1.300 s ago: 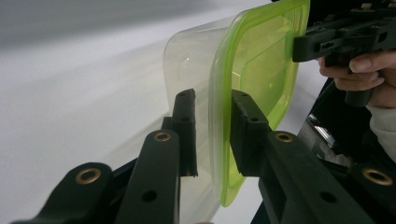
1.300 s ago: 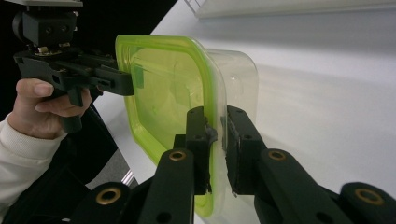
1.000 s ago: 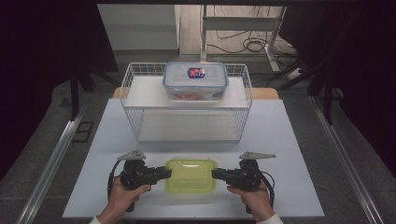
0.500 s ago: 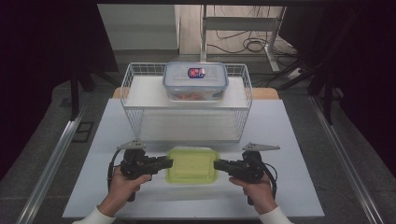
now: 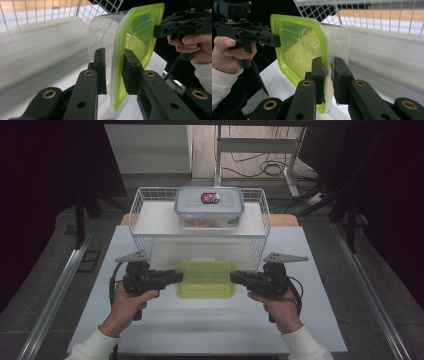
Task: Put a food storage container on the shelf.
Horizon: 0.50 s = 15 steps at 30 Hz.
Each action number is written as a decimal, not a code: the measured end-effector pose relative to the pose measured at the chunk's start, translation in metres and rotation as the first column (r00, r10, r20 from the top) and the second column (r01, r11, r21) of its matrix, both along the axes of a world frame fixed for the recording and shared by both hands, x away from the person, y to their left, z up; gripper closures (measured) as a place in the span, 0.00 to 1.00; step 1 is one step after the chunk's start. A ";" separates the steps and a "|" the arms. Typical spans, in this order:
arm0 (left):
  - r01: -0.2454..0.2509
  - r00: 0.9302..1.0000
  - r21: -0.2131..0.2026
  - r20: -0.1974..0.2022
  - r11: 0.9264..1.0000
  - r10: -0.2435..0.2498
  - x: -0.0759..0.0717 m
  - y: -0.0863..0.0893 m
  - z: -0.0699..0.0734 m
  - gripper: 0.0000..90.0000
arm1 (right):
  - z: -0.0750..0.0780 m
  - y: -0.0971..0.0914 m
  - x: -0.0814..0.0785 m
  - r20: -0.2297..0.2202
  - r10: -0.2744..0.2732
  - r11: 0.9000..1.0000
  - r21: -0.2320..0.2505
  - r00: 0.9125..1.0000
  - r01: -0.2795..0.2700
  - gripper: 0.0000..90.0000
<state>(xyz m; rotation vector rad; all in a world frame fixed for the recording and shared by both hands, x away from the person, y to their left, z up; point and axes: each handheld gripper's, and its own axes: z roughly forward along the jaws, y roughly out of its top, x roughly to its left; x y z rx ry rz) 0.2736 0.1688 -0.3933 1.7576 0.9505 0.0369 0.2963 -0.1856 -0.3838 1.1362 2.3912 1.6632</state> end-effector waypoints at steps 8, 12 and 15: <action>-0.001 1.000 -0.016 0.013 1.000 0.001 0.013 0.004 0.024 0.85 | 0.032 0.004 0.011 0.057 0.001 1.000 0.003 0.998 -0.001 0.90; -0.002 1.000 -0.026 0.020 1.000 0.002 0.020 0.005 0.034 0.85 | 0.047 0.005 0.016 0.079 -0.001 1.000 -0.003 0.997 0.001 0.90; -0.001 0.999 -0.024 0.034 1.000 0.002 0.024 0.006 0.043 0.85 | 0.058 0.007 0.019 0.096 -0.004 1.000 -0.009 0.995 0.004 0.90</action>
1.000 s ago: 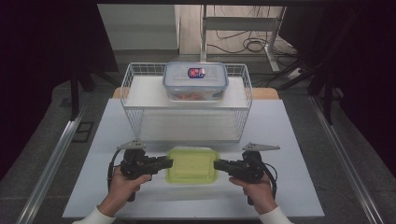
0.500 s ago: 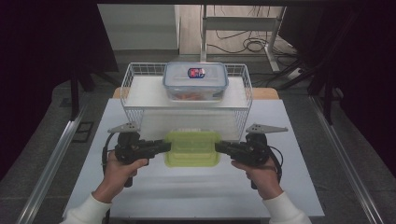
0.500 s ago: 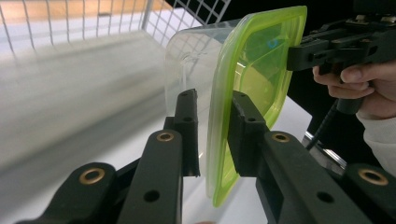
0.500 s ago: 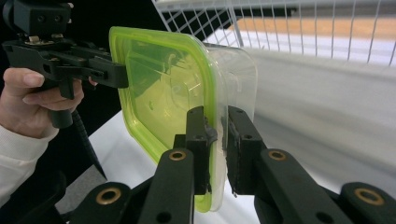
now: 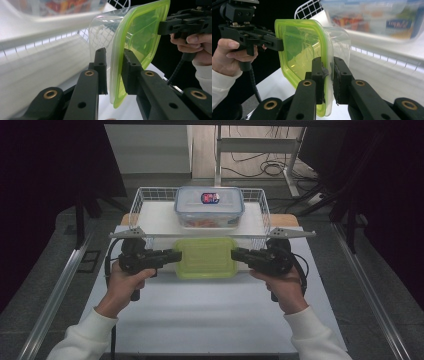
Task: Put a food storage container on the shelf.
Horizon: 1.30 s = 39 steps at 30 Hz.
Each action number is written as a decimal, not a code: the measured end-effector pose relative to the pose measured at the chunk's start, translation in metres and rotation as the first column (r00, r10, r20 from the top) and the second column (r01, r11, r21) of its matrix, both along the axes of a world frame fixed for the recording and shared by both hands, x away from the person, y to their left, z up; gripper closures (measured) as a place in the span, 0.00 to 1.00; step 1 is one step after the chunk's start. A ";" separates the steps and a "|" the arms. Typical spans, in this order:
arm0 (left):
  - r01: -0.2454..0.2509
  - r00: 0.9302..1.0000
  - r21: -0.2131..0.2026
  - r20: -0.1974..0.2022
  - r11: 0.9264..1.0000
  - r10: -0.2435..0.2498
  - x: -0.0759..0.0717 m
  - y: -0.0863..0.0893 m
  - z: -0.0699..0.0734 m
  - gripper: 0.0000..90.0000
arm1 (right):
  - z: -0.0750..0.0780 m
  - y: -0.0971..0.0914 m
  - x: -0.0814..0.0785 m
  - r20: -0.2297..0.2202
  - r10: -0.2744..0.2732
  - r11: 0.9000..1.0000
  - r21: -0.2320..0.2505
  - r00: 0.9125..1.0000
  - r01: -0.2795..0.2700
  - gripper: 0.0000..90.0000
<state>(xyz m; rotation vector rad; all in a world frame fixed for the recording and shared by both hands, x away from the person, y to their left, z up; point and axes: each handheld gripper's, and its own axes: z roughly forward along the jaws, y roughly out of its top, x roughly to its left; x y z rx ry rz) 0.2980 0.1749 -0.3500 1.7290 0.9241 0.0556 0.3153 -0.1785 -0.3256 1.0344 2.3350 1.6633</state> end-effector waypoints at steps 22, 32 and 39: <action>-0.016 0.999 0.028 0.052 0.999 0.015 0.033 0.002 0.070 0.86 | 0.066 0.005 0.033 0.074 0.000 1.000 -0.008 0.997 0.000 0.90; -0.017 0.999 0.048 0.043 0.999 0.015 0.064 0.001 0.097 0.86 | 0.087 0.004 0.057 0.082 -0.014 1.000 0.006 0.997 0.013 0.90; -0.026 1.000 0.062 0.019 0.998 0.025 0.090 0.001 0.109 0.86 | 0.095 0.005 0.082 0.065 -0.028 0.999 0.026 0.998 0.026 0.90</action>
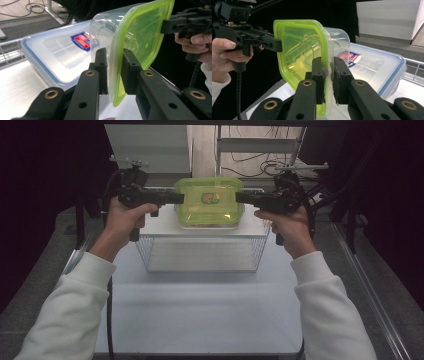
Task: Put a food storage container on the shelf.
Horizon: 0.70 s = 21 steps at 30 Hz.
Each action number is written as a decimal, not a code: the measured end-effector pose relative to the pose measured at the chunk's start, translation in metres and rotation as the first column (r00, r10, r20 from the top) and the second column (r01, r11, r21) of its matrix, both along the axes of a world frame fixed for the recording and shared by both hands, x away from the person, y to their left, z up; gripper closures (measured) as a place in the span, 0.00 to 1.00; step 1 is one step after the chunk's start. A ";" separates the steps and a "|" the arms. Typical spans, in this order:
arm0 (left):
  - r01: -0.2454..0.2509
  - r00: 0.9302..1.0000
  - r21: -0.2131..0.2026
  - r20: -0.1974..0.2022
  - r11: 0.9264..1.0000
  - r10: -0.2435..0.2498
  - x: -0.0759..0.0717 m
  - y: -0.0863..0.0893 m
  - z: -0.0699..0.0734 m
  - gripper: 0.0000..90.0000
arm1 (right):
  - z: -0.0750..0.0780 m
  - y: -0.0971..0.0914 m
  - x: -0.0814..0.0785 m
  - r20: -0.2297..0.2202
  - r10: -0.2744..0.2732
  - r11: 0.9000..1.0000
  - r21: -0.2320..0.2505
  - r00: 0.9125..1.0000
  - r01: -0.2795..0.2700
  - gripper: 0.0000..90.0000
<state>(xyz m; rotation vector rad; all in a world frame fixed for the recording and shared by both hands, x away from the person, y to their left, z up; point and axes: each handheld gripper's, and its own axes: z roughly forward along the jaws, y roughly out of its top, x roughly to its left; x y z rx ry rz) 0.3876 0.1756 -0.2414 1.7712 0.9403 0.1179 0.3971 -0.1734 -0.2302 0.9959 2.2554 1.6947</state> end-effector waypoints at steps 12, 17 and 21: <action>-0.035 0.996 -0.028 -0.080 0.999 0.033 0.045 0.000 -0.012 0.88 | -0.013 0.004 0.046 -0.093 -0.048 0.999 0.020 0.995 0.050 0.90; -0.023 0.994 -0.042 -0.110 0.999 0.018 0.054 0.000 -0.013 0.85 | -0.017 0.000 0.057 -0.129 -0.038 0.997 0.055 0.991 0.045 0.89; -0.044 0.992 -0.037 -0.118 0.998 0.040 0.057 -0.003 -0.014 0.83 | -0.017 0.002 0.065 -0.143 -0.051 0.997 0.054 0.988 0.059 0.88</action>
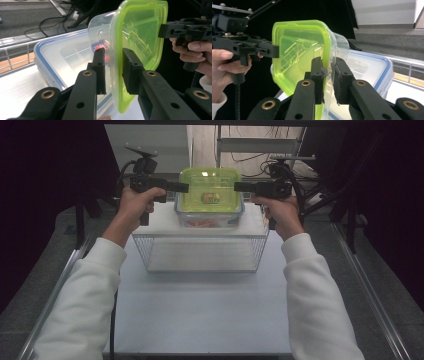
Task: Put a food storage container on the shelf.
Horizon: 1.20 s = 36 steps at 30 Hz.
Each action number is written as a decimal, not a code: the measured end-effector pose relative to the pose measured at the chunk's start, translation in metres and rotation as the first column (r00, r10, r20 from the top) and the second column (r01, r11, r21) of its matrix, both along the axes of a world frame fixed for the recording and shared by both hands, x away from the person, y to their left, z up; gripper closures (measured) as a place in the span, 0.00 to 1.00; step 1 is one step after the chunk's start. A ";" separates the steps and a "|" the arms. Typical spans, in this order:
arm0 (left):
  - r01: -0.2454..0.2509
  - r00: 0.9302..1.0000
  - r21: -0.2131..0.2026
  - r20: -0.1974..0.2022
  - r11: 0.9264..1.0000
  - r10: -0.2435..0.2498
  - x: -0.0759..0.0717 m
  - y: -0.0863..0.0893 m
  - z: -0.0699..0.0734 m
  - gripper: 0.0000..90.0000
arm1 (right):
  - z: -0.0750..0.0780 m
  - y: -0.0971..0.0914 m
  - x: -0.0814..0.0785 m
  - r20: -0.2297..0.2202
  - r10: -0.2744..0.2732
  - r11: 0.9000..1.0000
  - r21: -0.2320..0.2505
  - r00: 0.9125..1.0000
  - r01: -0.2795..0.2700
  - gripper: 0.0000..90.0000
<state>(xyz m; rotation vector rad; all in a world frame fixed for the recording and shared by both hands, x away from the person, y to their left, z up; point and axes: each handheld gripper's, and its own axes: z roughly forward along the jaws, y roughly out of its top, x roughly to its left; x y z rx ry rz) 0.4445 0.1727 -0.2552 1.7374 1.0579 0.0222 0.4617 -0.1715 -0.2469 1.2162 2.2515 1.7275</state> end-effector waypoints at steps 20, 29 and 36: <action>-0.056 0.997 -0.023 -0.050 0.998 0.055 0.010 -0.003 -0.011 0.71 | -0.014 0.008 0.029 -0.057 -0.074 0.997 0.005 0.996 0.075 0.75; -0.052 0.999 -0.014 -0.015 0.999 0.052 0.014 -0.009 -0.015 0.34 | -0.015 0.012 0.025 -0.046 -0.099 0.995 -0.022 0.994 0.098 0.62; -0.052 0.999 -0.007 0.005 0.999 0.052 0.011 -0.007 -0.014 0.29 | -0.015 0.012 0.017 -0.044 -0.090 0.996 -0.029 0.995 0.089 0.60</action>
